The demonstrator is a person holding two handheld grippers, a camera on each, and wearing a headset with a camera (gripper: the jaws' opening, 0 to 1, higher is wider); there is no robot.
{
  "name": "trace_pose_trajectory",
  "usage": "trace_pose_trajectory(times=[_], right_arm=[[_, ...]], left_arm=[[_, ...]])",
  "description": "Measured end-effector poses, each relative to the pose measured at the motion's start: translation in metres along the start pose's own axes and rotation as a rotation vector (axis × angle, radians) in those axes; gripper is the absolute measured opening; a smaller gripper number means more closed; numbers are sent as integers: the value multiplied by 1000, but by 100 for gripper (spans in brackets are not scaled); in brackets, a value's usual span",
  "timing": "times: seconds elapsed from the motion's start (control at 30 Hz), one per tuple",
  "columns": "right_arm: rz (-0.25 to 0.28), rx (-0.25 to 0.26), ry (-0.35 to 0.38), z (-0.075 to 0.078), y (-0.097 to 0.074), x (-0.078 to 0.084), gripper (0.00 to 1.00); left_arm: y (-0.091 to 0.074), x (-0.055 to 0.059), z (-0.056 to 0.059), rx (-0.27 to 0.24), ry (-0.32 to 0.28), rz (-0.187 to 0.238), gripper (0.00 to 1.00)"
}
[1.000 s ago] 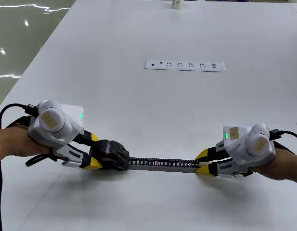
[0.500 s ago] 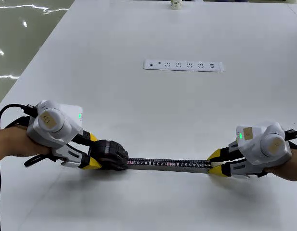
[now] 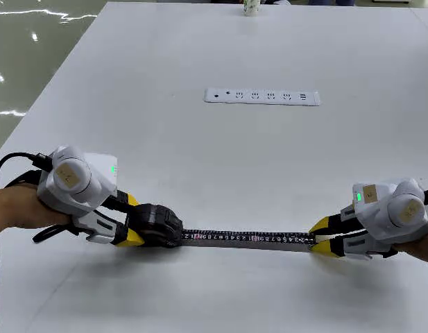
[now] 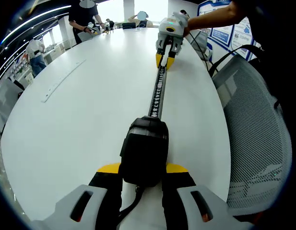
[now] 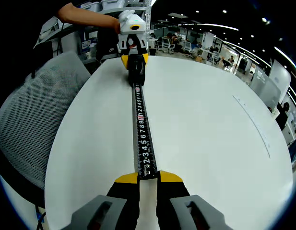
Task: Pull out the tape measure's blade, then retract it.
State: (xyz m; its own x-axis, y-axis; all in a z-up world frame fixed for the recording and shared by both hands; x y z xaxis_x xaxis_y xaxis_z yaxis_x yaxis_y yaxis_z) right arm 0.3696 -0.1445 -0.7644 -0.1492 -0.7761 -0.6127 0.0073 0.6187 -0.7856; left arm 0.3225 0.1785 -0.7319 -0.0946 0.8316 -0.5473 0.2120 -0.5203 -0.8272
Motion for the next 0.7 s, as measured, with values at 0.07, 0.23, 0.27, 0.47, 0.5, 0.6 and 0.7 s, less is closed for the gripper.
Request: trace_pose_trajectory(times=[0.07,0.23,0.27,0.47,0.5,0.6,0.7], right_arm=[[-6,-2,4,-1,1,0,9],[-12,-8,10,0,1,0,10],[-16,-13,10,0,1,0,10],[-40,-20,6,1,1,0,11],[-42,-21,4,1,1,0,11],[-48,-23,1,2,0,1,11],[-49,-23,-1,3,1,1,12]], left_arm=[[0,0,0,-3,0,2,27],[1,-1,-1,-4,-2,2,27],[1,-1,-1,-3,-3,1,27],[1,-1,-2,9,-1,-3,27],[2,-1,-2,10,0,-6,27],[2,-2,-1,12,1,-10,27],[2,-2,-1,14,0,-12,27]])
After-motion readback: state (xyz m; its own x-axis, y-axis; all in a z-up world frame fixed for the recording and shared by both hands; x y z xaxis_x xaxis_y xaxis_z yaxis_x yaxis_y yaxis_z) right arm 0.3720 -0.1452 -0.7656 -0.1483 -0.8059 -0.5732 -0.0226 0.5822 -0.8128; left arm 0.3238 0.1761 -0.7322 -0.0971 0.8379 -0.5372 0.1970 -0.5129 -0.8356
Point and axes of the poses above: the centre of the closed fingertips' face, and the gripper's own axes: y roughly forward along the fingers, z roughly to its right, x roughly out of its underside, the point moved 5 cm from there along -y, roughly backward along the fingers, and after that the axes turned 12 degrees about y, right-handed, at the moved point
